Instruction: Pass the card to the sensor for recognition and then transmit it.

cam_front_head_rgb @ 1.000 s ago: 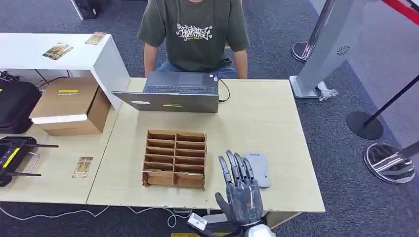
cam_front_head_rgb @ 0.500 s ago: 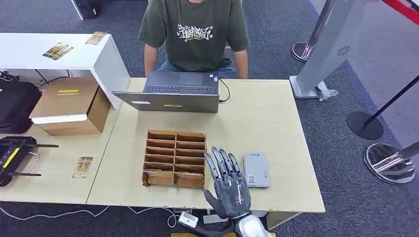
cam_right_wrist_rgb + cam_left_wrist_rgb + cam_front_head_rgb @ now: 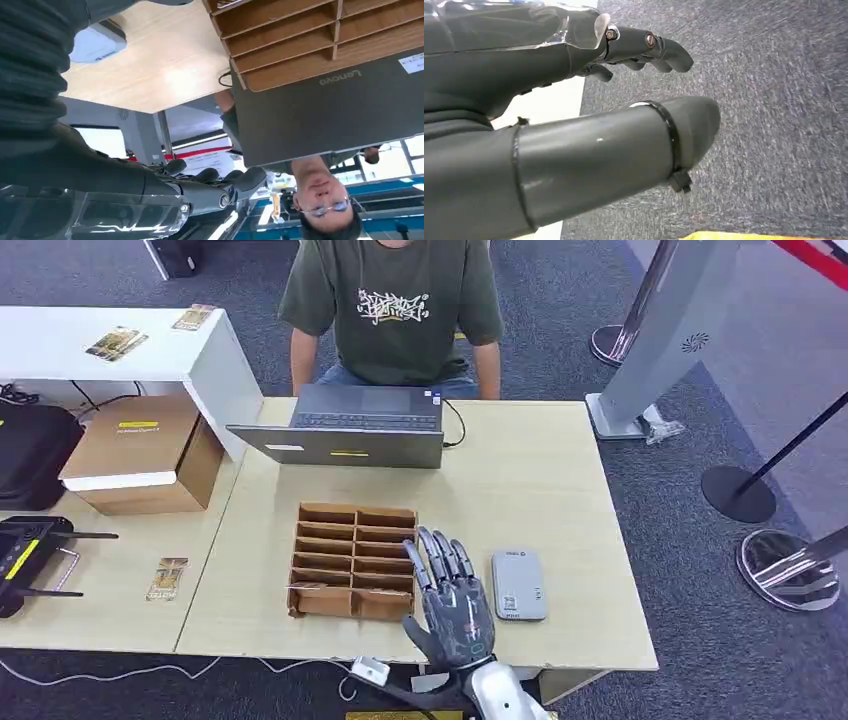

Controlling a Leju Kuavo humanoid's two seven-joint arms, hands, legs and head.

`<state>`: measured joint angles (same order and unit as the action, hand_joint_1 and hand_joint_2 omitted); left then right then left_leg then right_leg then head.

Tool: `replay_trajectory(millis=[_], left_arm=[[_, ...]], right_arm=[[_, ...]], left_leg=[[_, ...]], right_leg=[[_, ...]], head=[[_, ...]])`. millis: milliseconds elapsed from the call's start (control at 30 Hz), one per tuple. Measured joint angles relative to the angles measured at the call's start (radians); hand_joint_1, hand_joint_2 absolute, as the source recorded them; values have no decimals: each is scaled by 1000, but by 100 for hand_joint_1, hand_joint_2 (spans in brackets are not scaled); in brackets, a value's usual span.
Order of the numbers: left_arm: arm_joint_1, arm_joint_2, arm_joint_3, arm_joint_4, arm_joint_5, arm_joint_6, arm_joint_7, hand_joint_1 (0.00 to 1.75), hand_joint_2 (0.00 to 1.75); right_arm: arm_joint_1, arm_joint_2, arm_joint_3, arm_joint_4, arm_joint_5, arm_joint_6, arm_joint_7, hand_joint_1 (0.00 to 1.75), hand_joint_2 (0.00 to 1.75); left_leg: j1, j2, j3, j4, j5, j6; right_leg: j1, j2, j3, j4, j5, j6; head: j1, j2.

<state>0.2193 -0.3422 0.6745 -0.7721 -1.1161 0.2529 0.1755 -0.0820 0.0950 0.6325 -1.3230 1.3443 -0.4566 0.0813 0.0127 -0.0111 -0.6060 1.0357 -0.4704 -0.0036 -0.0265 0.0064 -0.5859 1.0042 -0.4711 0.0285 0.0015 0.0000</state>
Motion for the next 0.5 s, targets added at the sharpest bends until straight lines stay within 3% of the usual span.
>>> replay_trajectory(millis=[500], left_arm=[[-37,4,96,45,-71,2,-34,0,0]], right_arm=[[-64,21,49,76,-52,20,8,0,175]], left_leg=[[0,0,0,0,0,0]], right_leg=[[0,0,0,0,0,0]], head=[[0,0]])
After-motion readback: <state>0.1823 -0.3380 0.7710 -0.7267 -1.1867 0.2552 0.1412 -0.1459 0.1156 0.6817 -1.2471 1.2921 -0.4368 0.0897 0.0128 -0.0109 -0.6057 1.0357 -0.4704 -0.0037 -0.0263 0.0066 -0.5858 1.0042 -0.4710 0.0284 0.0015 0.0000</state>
